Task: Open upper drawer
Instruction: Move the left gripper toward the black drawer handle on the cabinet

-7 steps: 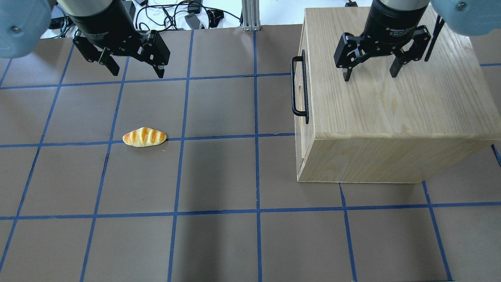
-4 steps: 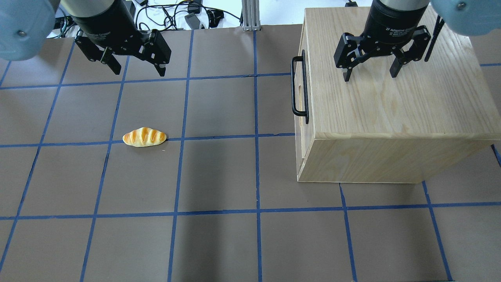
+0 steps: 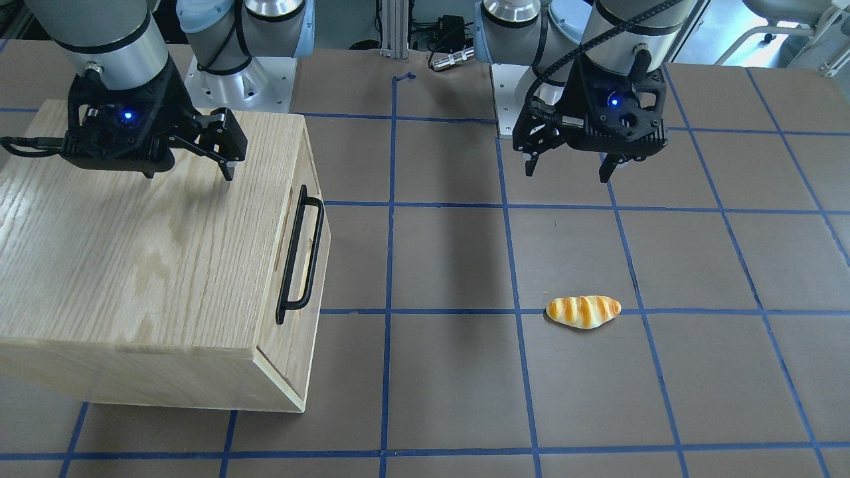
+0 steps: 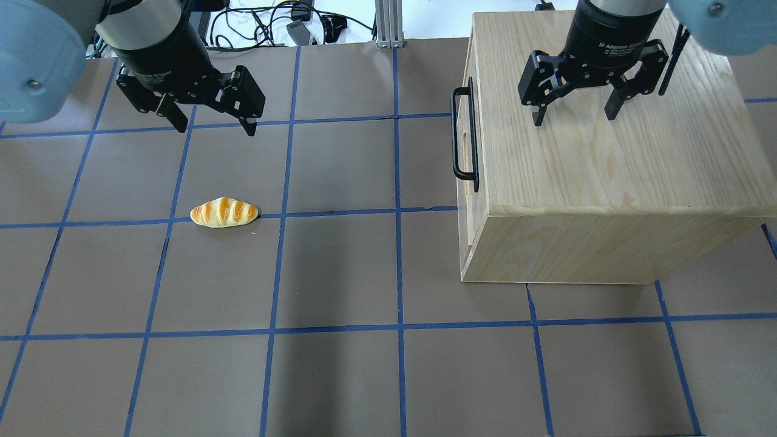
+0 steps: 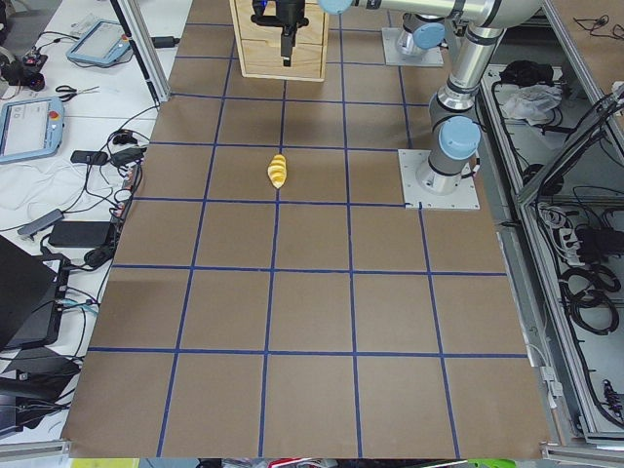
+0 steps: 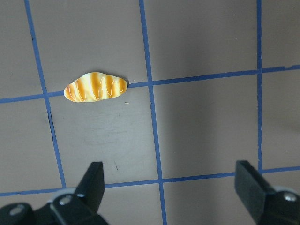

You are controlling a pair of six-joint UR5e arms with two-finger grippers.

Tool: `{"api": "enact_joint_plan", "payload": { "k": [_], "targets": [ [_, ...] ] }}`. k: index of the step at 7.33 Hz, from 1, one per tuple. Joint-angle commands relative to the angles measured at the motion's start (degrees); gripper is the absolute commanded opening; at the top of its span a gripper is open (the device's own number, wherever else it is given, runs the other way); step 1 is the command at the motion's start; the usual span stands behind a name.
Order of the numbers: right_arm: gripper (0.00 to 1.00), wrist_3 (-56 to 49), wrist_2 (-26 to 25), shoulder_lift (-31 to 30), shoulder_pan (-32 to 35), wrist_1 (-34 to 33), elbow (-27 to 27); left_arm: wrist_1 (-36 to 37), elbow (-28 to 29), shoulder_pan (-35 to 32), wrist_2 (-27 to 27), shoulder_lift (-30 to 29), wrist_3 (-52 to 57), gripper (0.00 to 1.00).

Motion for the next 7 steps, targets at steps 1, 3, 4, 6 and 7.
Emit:
{"api": "enact_joint_plan", "payload": {
  "k": [1, 3, 4, 6, 7],
  "targets": [
    [1.0, 0.0, 0.0, 0.0, 0.0, 0.0, 0.1, 2.9, -0.1, 0.0, -1.2, -1.8, -2.0, 1.0],
    [1.0, 0.0, 0.0, 0.0, 0.0, 0.0, 0.0, 5.9, 0.4, -0.5, -6.6, -3.8, -8.0, 1.0],
    [1.0, 0.0, 0.0, 0.0, 0.0, 0.0, 0.0, 6.0, 0.4, -0.6, -10.8, -4.9, -8.5, 1.0],
    [1.0, 0.0, 0.0, 0.0, 0.0, 0.0, 0.1, 12.5, 0.0, -2.8, -20.1, -8.3, -16.9, 1.0],
    [1.0, 0.0, 0.0, 0.0, 0.0, 0.0, 0.1, 15.6, 0.0, -7.2, -20.1, -10.4, -20.4, 1.0]
  ]
}}
